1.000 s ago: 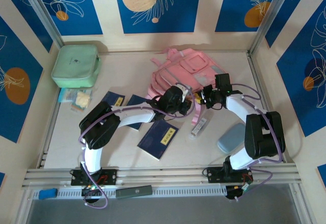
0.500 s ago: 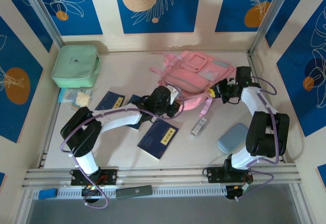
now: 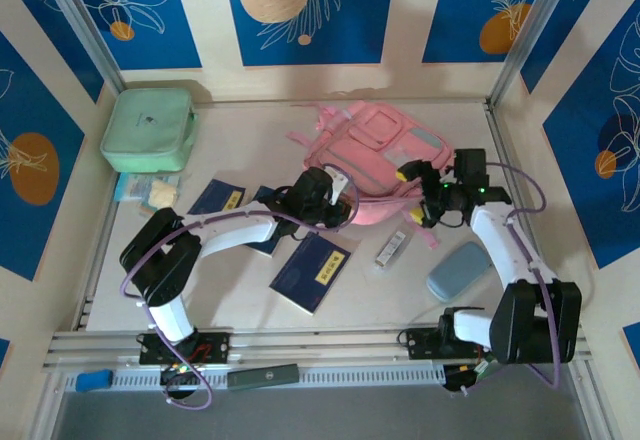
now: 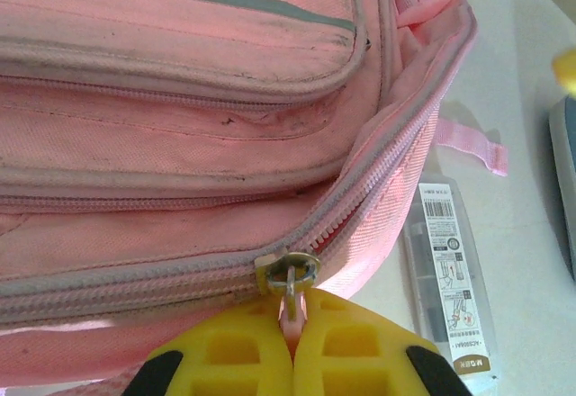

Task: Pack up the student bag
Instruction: Unzip the student bag at the top-center of the table.

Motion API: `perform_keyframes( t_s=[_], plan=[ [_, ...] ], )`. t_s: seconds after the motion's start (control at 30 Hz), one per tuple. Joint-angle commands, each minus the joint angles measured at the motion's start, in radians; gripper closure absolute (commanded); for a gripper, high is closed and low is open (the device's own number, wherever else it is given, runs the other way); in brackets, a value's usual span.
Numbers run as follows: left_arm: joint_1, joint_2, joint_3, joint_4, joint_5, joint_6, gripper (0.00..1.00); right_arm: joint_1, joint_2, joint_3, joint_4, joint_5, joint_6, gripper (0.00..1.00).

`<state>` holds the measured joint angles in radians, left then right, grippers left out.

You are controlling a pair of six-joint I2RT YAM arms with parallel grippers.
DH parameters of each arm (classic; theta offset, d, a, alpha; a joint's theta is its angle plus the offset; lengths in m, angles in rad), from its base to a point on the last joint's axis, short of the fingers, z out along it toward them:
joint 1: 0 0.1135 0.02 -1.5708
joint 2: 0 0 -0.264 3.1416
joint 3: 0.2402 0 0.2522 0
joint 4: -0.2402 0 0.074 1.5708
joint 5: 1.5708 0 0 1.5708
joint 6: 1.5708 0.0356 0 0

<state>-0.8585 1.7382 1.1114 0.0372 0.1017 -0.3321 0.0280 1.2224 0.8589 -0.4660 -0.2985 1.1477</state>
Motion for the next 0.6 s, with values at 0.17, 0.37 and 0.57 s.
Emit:
perform_keyframes(
  t_s=[0.17,0.37,0.57],
  plan=[
    [-0.025,-0.005,0.017,0.112,0.033,0.008,1.0,0.229,0.084,-0.06,0.172,0.119,0.32,0.02],
    [-0.037,-0.007,0.017,0.115,0.023,0.005,1.0,0.288,0.22,0.005,0.234,0.241,0.341,0.23],
    [-0.044,-0.038,-0.003,0.102,0.026,-0.002,1.0,0.315,0.287,0.118,0.181,0.27,0.201,0.66]
  ],
)
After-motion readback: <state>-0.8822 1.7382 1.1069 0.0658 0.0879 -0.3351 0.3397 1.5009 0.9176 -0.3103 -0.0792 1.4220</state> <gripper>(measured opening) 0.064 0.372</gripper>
